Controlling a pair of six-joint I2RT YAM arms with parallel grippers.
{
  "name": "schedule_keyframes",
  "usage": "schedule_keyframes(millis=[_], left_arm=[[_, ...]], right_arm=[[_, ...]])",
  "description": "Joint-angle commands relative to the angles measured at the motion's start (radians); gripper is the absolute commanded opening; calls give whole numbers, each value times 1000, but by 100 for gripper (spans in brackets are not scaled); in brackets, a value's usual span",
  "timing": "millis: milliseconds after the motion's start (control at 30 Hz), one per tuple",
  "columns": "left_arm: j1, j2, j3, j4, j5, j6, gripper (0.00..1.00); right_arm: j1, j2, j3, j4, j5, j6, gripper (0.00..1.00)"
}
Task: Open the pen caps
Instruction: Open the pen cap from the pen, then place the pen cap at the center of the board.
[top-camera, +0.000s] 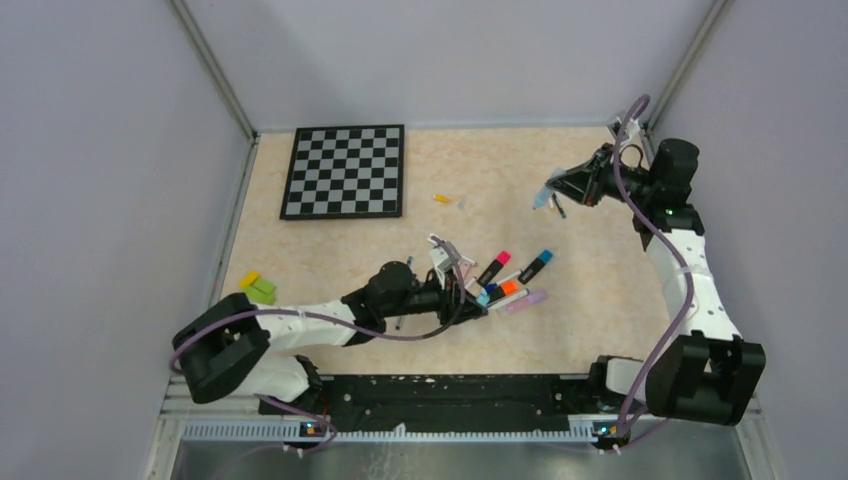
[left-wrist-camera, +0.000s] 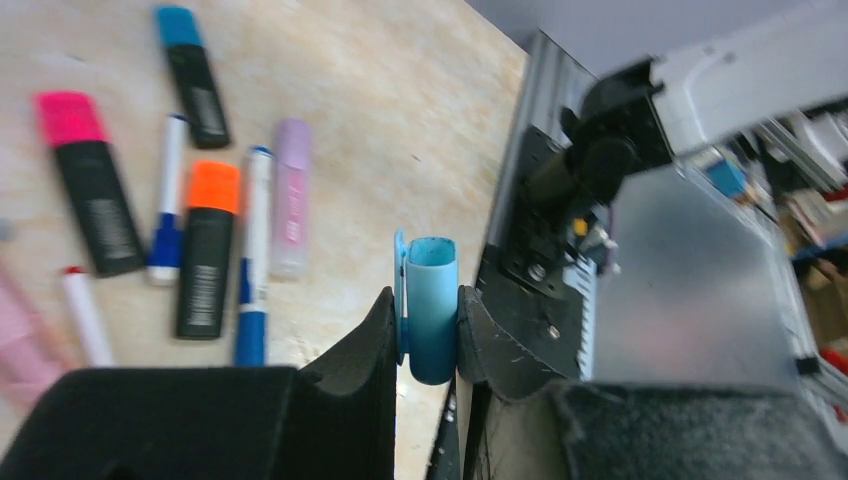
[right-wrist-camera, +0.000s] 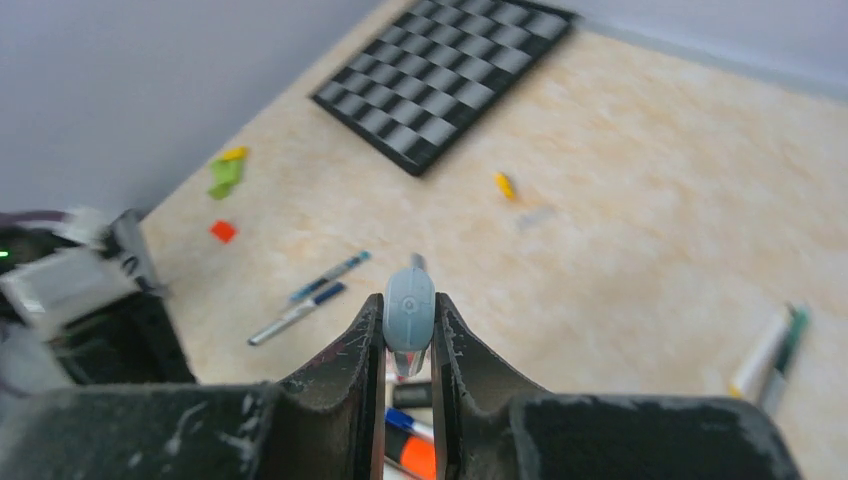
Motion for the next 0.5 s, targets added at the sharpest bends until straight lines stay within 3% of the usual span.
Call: schedule_keyframes(millis=[0, 233, 467], left_arm=[[39, -102, 107, -301, -294, 111, 0], [138, 52, 370, -533, -438, 152, 0], [194, 440, 873, -849, -555, 143, 0]], right_arm=[[-70, -11, -128, 44, 304, -26, 0], [-118, -66, -303, 186, 496, -3, 0], [-160, -60, -343, 224, 524, 20, 0]])
